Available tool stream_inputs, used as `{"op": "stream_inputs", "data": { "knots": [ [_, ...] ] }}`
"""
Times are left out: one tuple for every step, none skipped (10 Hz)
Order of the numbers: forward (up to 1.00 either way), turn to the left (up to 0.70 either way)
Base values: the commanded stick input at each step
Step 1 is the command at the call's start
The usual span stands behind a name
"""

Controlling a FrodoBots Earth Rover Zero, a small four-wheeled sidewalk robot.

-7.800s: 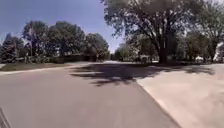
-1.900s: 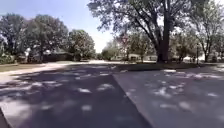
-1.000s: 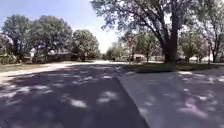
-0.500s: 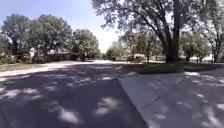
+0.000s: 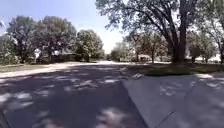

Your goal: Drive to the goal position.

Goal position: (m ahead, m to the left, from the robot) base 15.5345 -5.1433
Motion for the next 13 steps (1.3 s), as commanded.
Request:
{"op": "stream_inputs", "data": {
  "knots": [
    [0.70, 0.00],
    [0.70, 0.00],
    [0.70, 0.00],
    [0.70, 0.00],
    [0.70, 0.00],
    [0.70, 0.00],
    [0.70, 0.00],
    [0.70, 0.00],
    [0.70, -0.06],
    [0.70, -0.30],
    [0.70, -0.33],
    [0.70, -0.32],
    [0.70, -0.17]
  ]
}}
